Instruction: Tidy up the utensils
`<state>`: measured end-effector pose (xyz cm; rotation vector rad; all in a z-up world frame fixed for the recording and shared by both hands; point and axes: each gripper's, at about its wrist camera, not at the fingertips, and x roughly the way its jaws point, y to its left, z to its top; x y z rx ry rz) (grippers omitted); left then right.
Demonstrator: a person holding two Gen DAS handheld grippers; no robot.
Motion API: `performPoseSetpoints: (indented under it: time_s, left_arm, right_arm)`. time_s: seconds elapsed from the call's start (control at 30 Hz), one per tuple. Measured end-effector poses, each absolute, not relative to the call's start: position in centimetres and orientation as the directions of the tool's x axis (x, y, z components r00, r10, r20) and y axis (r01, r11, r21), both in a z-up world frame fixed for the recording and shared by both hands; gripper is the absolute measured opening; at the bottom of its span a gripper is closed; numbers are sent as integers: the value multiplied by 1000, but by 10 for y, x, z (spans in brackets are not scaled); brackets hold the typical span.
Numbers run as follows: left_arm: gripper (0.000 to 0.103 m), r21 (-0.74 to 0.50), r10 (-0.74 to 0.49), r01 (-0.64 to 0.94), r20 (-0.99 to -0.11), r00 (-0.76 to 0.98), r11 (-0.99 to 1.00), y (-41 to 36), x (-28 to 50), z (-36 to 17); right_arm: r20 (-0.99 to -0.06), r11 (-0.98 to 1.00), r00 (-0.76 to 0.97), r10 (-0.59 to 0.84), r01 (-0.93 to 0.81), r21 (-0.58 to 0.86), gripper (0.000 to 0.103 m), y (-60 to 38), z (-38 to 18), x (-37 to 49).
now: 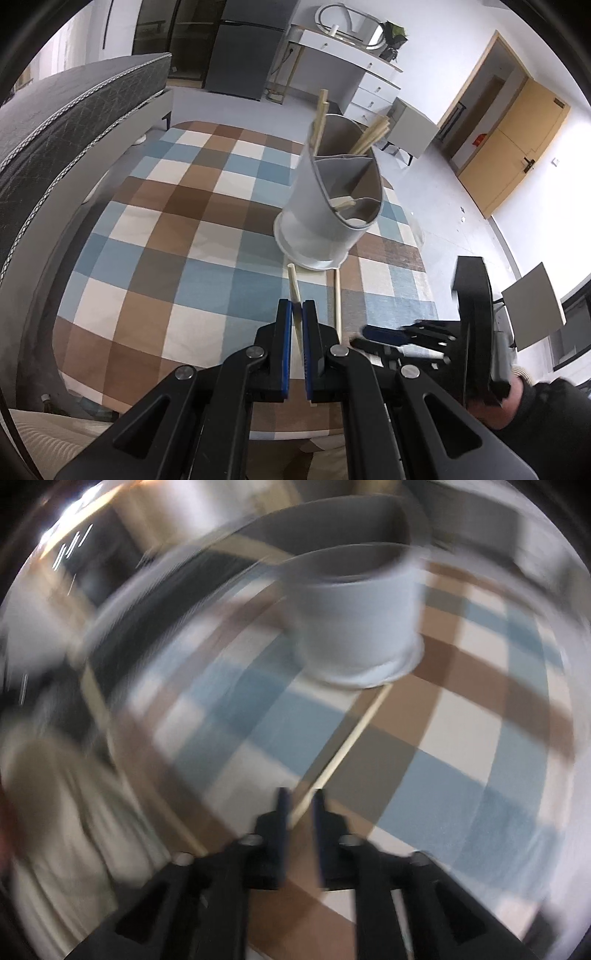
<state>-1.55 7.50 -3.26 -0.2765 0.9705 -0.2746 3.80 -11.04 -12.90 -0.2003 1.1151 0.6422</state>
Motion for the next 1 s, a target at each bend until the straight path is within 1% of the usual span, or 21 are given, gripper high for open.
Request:
performPoseSetpoints:
  time_s: [0.03, 0.07, 0.13, 0.23, 0.3, 0.33, 0.43, 0.53, 0.63, 0.73, 0.77, 0.8, 0.87, 1.0]
  left_arm:
    - [1, -354, -349, 96, -770, 534, 930, 78, -15, -34]
    - [1, -356, -345, 87, -772, 534, 930, 81, -14, -34]
    - [1, -359, -341, 74, -773, 534, 930, 86, -14, -35]
    - [1, -371, -346, 62, -774, 530, 926, 92, -13, -36]
    - [1, -373, -345, 57, -776, 528, 926, 93, -11, -37]
    - [1, -374, -345, 54, -777, 527, 926, 94, -9, -38]
    - [1, -377, -344, 45, -782, 520, 925, 95, -4, -40]
    - [1, -374, -338, 39, -784, 521, 927, 98, -2, -41]
    - [1, -379, -337, 28, -784, 521, 925, 103, 2, -42]
    - [1, -371, -320, 8, -790, 522, 929, 109, 6, -45]
    - [1, -374, -321, 2, -792, 520, 927, 112, 7, -46]
    - [1, -378, -321, -6, -793, 518, 926, 114, 8, -47]
    - [1, -382, -317, -24, -798, 513, 924, 118, 11, -50]
    - [1, -385, -318, -29, -800, 509, 922, 119, 12, -51]
  right_arm:
    - [-895, 756, 258, 364, -643, 122, 31, -105, -128, 30]
    - [-907, 715, 238, 348, -693, 92, 35, -100, -127, 25]
    - [-935, 611, 209, 286, -791, 10, 36, -88, -129, 13]
    - [-964, 344, 211, 163, -928, -145, 36, -70, -136, -11]
    - [-968, 188, 227, 103, -960, -205, 36, -60, -142, -21]
    - [-970, 104, 233, 71, -969, -225, 36, -54, -147, -25]
    - [-969, -49, 245, 28, -968, -247, 36, -39, -157, -27]
    - [-976, -140, 215, 34, -966, -218, 36, -28, -159, -25]
    - [-991, -143, 132, 35, -980, -136, 34, -18, -158, -17]
    - [-997, -80, 54, 50, -995, -58, 33, -3, -159, 1]
    - [-997, -48, 33, 63, -998, -36, 28, -1, -158, 7]
    - [-996, -4, 19, 86, -1000, -20, 16, 1, -157, 13]
    - [-993, 68, 21, 118, -998, -13, 6, 4, -155, 22]
    - [-985, 177, 10, 172, -984, 21, 5, 5, -151, 31]
